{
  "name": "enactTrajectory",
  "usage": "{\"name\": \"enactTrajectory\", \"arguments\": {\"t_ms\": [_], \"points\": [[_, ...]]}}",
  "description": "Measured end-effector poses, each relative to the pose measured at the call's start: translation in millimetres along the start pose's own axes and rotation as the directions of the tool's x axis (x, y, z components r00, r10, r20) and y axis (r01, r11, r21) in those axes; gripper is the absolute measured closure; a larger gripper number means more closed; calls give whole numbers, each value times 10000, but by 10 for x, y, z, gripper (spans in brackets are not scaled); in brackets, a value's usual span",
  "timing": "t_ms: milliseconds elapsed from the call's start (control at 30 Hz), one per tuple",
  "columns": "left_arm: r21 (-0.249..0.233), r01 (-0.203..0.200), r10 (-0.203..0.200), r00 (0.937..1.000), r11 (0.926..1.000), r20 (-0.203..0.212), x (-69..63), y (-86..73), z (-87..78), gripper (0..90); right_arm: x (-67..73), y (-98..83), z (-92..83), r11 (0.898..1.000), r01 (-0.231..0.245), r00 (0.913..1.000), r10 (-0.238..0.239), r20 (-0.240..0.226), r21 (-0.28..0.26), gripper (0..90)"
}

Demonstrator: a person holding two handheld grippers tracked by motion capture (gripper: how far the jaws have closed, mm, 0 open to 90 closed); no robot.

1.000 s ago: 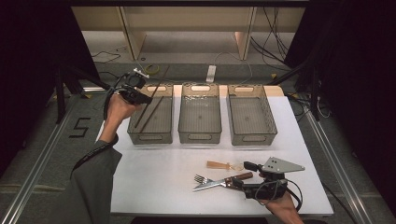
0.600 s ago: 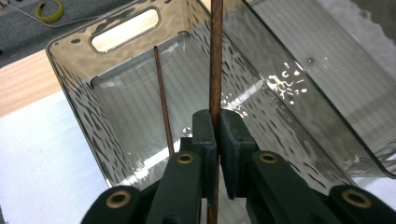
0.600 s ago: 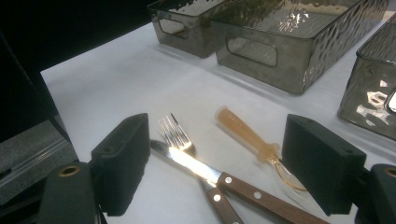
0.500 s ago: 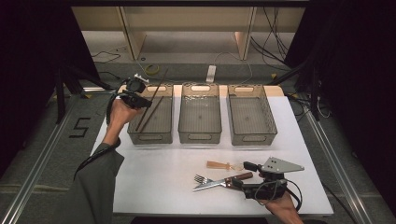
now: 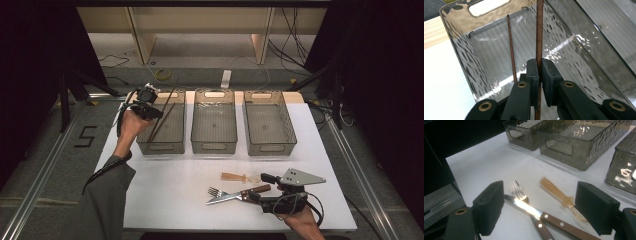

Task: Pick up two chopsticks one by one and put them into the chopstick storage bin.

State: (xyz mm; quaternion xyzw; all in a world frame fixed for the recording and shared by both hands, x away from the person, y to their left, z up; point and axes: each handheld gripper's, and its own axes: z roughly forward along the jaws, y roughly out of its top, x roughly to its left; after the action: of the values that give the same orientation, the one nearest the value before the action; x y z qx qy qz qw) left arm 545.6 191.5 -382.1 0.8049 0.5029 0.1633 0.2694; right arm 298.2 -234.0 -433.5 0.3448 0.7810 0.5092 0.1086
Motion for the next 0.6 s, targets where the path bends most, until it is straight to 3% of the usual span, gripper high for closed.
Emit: {"name": "enactTrajectory", "arguments": {"t_ms": [67, 200, 367, 433, 500, 600], "points": [[-67, 301, -301, 9995, 9995, -80, 8, 2, -1, 778, 2, 0, 2, 10000, -21, 10000, 21, -10, -8, 243], [35, 374, -374, 9993, 9993, -49, -1, -10, -16, 713, -7, 0, -1, 10000, -29, 10000, 29, 9, -30, 243], [-223, 507, -502, 9985, 9985, 219, -66, -83, -105, 586, -15, 8, -2, 10000, -92, 10000, 92, -6, -27, 242], [-325, 479, -463, 9978, 9983, 483, -117, -131, -157, 532, -25, 21, -2, 10000, 9, 10000, -9, 4, -12, 242], [-509, 630, -574, 9927, 9967, 1062, -159, -194, -217, 486, -48, 49, -6, 10000, 53, 10000, -53, 13, 61, 241], [-747, 691, -575, 9875, 9948, 1470, -227, -308, -313, 407, -105, 87, -12, 9999, 48, 10000, -49, 66, 156, 241]]}}
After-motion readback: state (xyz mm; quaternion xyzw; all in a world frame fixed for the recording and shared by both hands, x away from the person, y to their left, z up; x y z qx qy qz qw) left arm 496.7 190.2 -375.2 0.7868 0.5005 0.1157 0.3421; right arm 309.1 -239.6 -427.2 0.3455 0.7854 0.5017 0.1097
